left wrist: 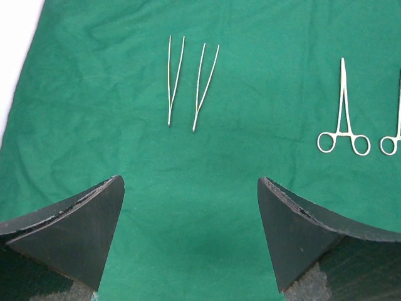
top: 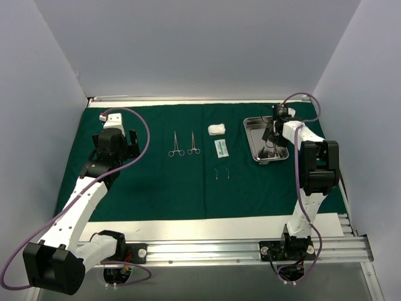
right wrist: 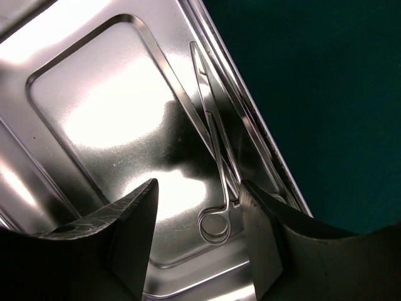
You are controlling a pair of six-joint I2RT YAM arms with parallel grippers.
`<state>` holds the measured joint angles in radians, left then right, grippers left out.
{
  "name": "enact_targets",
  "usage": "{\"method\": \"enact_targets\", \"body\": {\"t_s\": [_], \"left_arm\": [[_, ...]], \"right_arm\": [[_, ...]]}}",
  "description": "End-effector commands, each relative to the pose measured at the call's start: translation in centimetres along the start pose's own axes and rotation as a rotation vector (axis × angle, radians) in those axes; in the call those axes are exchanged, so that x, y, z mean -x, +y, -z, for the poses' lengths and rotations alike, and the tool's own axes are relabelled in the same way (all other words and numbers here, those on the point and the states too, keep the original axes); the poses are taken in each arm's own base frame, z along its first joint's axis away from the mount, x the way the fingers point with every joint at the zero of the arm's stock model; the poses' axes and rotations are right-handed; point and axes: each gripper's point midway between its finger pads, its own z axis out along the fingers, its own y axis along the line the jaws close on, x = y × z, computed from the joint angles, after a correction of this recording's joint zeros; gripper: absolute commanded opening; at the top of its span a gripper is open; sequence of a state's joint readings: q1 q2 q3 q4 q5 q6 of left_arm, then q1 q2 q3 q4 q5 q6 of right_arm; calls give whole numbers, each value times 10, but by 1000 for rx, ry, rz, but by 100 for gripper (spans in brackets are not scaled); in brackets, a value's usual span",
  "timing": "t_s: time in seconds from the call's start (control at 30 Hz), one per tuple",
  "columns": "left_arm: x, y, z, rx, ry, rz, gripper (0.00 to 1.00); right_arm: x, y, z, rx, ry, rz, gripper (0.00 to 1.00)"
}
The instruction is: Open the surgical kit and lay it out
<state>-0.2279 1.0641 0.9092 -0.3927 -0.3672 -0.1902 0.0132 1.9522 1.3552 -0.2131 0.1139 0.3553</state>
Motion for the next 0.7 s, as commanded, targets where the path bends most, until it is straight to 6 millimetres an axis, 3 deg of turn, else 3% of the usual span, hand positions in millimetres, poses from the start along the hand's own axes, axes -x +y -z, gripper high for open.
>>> {"method": "enact_targets", "body": {"t_s": [0.0, 0.17, 0.2, 0.43, 0.67], "left_arm": [[7, -1, 1, 1, -26, 5, 97], [7, -1, 1, -1, -24, 4, 97], [7, -1, 0, -1, -24, 4, 97], [6, -1, 0, -1, -24, 3, 97], [7, -2, 1, -4, -25, 2, 97]], "right_arm": [[-11, 1, -3, 21, 41, -24, 49], [-20, 2, -10, 29, 69, -18, 43], [-17, -10, -14, 13, 72, -43, 43], [-20, -26, -21, -32, 76, -59, 42], [-26, -21, -25, 0, 103, -47, 35]]}}
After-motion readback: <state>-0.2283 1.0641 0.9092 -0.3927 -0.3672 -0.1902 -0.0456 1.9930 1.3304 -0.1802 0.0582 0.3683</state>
